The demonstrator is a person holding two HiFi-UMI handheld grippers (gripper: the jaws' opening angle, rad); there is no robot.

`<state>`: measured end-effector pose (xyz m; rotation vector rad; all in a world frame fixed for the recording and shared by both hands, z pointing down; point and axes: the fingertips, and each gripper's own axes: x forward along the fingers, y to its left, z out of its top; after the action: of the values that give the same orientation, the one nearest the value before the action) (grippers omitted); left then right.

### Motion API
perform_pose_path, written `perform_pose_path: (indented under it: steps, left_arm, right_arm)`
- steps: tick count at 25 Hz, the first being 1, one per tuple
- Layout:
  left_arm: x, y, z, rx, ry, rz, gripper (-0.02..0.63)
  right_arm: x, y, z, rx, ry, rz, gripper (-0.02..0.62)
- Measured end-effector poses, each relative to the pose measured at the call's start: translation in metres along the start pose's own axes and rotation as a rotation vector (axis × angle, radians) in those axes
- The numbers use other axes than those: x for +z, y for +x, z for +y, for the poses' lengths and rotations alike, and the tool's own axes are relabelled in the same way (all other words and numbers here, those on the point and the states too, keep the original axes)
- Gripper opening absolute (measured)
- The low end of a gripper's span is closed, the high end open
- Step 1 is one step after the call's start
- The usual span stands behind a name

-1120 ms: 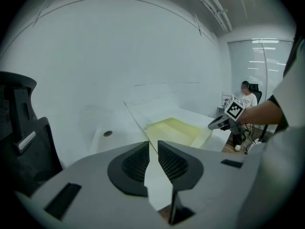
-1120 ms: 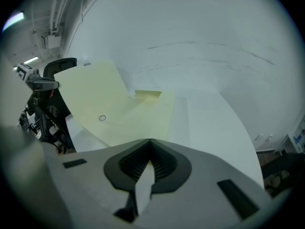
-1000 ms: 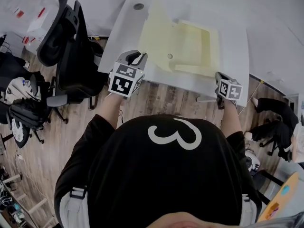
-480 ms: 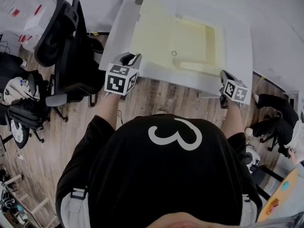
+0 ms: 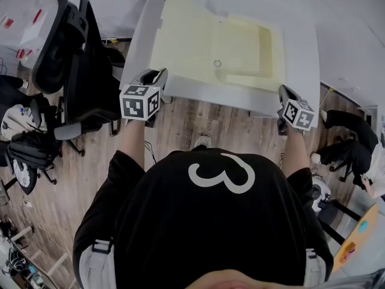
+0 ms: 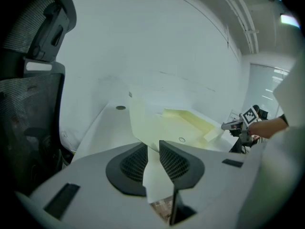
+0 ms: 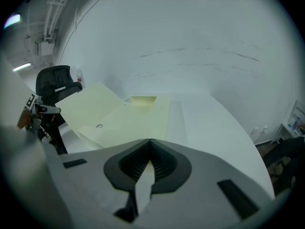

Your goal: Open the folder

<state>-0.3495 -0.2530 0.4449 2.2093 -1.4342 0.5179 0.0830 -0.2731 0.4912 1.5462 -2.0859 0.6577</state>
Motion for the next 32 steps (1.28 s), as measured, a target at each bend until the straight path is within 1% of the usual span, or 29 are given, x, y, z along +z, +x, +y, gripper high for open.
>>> perform_pose_path:
  steps: [7,10,12,14,18,22,26,32]
  left_arm:
    - [-0.017,0.008,0.018,0.036,-0.078,0.008,0.075]
    - [-0.026,0.012,0.026,0.043,-0.124,0.015,0.077]
    - [-0.031,0.014,0.03,0.047,-0.141,0.019,0.08]
    - [-0.035,0.016,0.032,0.045,-0.157,0.018,0.081]
    - [-0.038,0.018,0.036,0.028,-0.197,0.009,0.086]
    - [-0.036,0.016,0.035,0.012,-0.241,-0.011,0.086]
    - [-0.025,0.011,0.029,0.019,-0.231,-0.032,0.087]
    - [-0.008,0.001,0.011,0.03,-0.192,-0.052,0.087]
  right_arm:
    - [-0.001,0.001,0.0,-0.028,-0.011,-0.014,0.023]
    - [-0.001,0.001,0.002,-0.032,-0.022,-0.023,0.023]
    - [-0.001,0.001,0.002,-0.037,-0.022,-0.025,0.023]
    - [-0.001,0.001,0.001,-0.042,-0.022,-0.025,0.023]
    - [-0.001,0.001,0.002,-0.047,-0.057,-0.014,0.024]
    - [0.0,0.0,0.001,-0.044,-0.032,-0.019,0.025]
    - [0.001,-0.004,-0.001,-0.059,-0.01,-0.037,0.025]
    - [0.003,-0.021,0.01,0.003,0.016,-0.069,0.025]
